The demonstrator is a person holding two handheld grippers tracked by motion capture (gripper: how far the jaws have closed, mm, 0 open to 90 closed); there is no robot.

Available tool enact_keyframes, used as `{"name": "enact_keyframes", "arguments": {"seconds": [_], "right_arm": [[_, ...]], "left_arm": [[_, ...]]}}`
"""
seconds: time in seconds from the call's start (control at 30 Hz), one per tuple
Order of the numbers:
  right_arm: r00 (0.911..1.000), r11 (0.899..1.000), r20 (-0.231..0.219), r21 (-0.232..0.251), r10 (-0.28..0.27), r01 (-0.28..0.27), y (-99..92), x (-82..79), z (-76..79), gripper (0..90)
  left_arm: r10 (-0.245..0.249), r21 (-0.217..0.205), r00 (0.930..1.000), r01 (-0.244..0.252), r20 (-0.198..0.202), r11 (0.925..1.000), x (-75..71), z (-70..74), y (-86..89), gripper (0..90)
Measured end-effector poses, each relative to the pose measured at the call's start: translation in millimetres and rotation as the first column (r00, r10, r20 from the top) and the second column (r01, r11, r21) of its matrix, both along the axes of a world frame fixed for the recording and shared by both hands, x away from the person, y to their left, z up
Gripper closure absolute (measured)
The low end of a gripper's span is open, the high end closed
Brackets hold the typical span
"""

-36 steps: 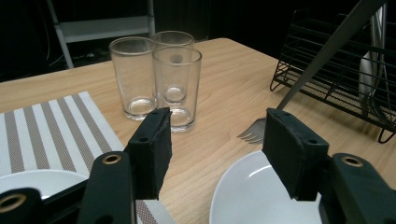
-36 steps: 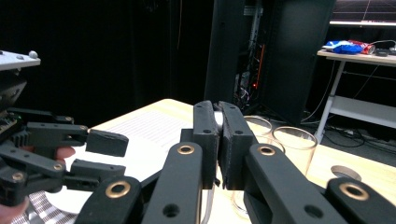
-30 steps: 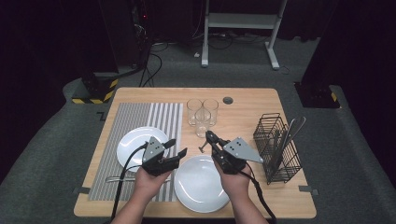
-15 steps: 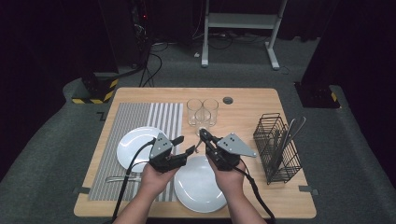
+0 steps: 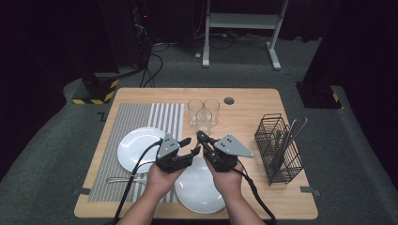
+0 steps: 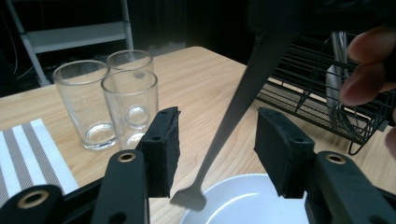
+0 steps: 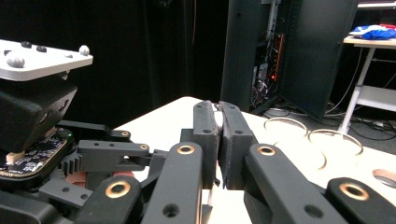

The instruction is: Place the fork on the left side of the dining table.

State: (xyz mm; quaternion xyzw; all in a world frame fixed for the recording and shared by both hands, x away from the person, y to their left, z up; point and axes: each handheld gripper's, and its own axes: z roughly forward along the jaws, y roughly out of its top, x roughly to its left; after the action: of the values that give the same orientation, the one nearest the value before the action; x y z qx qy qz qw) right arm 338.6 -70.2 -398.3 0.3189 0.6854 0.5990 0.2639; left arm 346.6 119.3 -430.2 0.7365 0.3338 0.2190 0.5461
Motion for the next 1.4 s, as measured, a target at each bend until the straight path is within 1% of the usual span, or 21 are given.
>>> {"name": "enact_keyframes", "arguments": {"seconds": [0.2,0.23,0.3,0.4,0.57,0.6,0.73,0.9,1.07,1.1,1.17,1.27,1.4], "right_arm": [[0.9999,1.000,-0.016,0.000,0.004,-0.004,3.0,0.9,-3.8,86.4],[0.9998,1.000,-0.020,-0.007,0.006,-0.007,4.2,1.6,-5.3,86.4],[0.9997,1.000,-0.025,-0.007,0.008,-0.008,4.6,1.6,-5.9,86.4],[0.9995,1.000,-0.031,-0.005,0.009,-0.009,5.6,3.5,-8.0,86.4],[0.9992,1.000,-0.037,-0.002,0.012,-0.012,6.4,4.5,-8.7,86.4],[0.9991,1.000,-0.040,-0.001,0.013,-0.013,6.3,5.3,-8.8,86.4],[0.9991,1.000,-0.041,0.000,0.014,-0.014,6.1,5.8,-8.5,86.4],[0.9989,1.000,-0.045,0.005,0.013,-0.013,6.2,6.7,-8.4,86.3],[0.9988,1.000,-0.047,0.004,0.013,-0.012,6.5,7.7,-7.8,86.2],[0.9988,1.000,-0.046,0.003,0.012,-0.012,6.7,8.0,-7.6,86.1],[0.9989,1.000,-0.046,0.004,0.013,-0.012,6.6,8.5,-7.5,86.1],[0.9989,1.000,-0.044,0.004,0.013,-0.013,6.4,8.6,-7.3,86.1],[0.9990,1.000,-0.041,0.005,0.016,-0.016,6.4,8.1,-5.9,85.3]], "left_arm": [[-0.002,0.006,0.9999,0.002,0.017,1.0000,-1.2,2.1,-3.2,57.5],[-0.001,0.005,0.9998,0.001,0.021,1.0000,-1.4,2.1,-3.5,58.7],[0.001,0.004,0.9997,-0.001,0.025,1.0000,-1.5,2.2,-3.7,59.7],[0.000,0.002,0.9994,0.000,0.034,1.0000,-1.5,2.0,-4.0,65.6],[0.001,0.010,0.9990,-0.001,0.046,0.9999,-2.2,1.7,-4.4,69.7],[0.001,0.011,0.9988,-0.002,0.049,0.9999,-2.1,1.8,-4.2,72.6],[0.002,0.012,0.9985,-0.003,0.054,0.9999,-2.4,1.6,-5.0,74.8],[0.006,0.015,0.9982,-0.007,0.060,0.9999,-2.6,1.7,-6.1,75.4],[0.004,0.028,0.9974,-0.006,0.072,0.9996,-3.3,1.6,-8.1,78.0],[0.001,0.039,0.9968,-0.004,0.080,0.9992,-3.6,1.8,-8.8,78.6],[-0.001,0.045,0.9965,-0.003,0.084,0.9990,-3.8,2.0,-9.2,79.4],[-0.003,0.039,0.9967,0.000,0.081,0.9992,-3.8,2.9,-9.1,79.6],[-0.004,0.045,0.9964,0.000,0.084,0.9990,-4.3,3.9,-8.9,79.8]]}}
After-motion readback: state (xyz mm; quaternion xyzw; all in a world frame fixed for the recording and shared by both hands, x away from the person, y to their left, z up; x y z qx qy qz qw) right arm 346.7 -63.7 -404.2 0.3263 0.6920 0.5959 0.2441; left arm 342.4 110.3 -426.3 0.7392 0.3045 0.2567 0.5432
